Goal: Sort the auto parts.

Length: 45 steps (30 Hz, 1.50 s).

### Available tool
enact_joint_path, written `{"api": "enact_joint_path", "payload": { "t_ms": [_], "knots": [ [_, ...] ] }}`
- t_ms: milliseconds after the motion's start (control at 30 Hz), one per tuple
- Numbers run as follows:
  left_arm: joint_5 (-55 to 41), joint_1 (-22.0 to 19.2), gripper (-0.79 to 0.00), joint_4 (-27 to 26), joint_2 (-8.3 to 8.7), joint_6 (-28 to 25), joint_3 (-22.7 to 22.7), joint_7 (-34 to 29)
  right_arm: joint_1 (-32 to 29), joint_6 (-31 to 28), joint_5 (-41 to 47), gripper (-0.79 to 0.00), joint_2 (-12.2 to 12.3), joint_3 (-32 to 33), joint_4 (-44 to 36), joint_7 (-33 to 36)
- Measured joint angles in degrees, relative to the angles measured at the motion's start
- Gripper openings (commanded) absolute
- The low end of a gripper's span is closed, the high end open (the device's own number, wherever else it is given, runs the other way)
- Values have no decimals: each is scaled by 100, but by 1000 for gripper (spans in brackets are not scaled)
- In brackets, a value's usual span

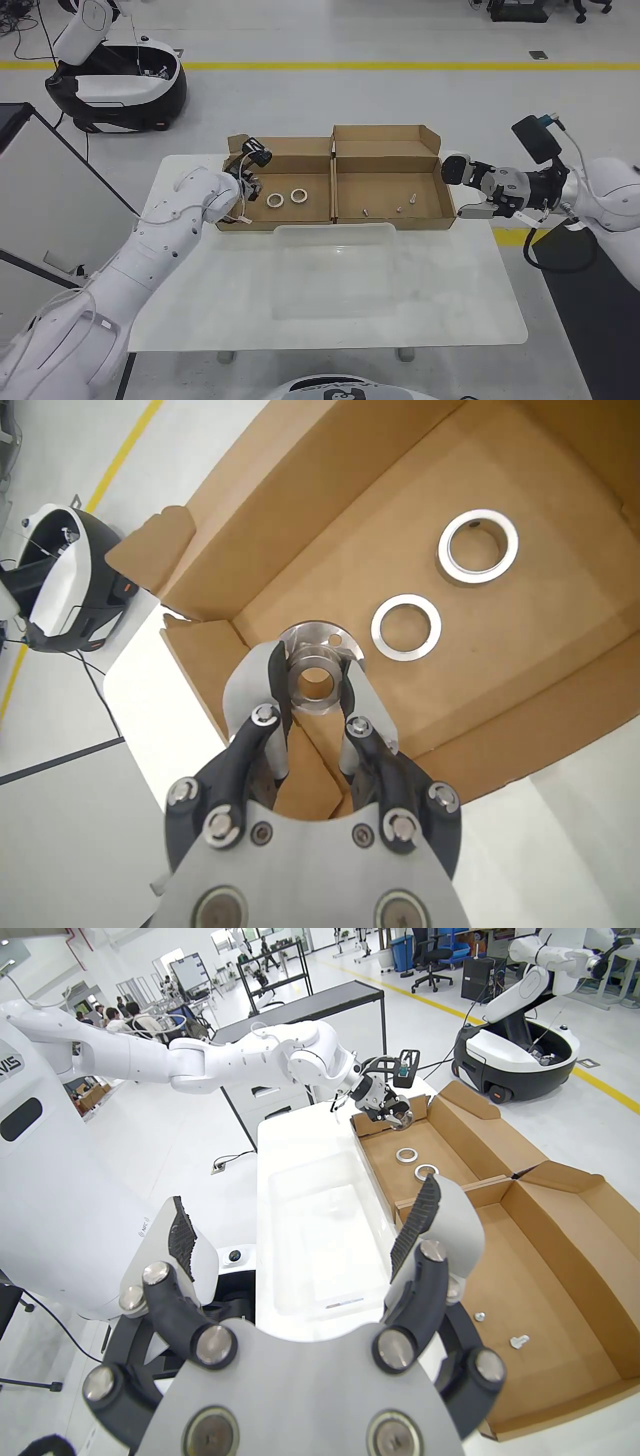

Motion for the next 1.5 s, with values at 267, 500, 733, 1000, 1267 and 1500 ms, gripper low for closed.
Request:
{"api": "enact_joint_path", "payload": {
  "t_ms": [267,500,733,1000,1267,1500],
  "knots": [
    [196,17,-785,246,-99,-89,104,6,0,0,0,0,0,0,0,0],
    [217,34,-785,439,-198,-109,161,-90,0,0,0,0,0,0,0,0],
    [271,50,-671,587,-261,-136,143,-76,0,0,0,0,0,0,0,0],
    [341,47,-434,691,-320,-197,96,-76,0,0,0,0,0,0,0,0],
    [380,54,-456,693,-351,-199,-25,-21,0,0,0,0,0,0,0,0],
    [594,114,-271,191,-284,-642,-218,206,0,0,0,0,0,0,0,0]
  ]
}}
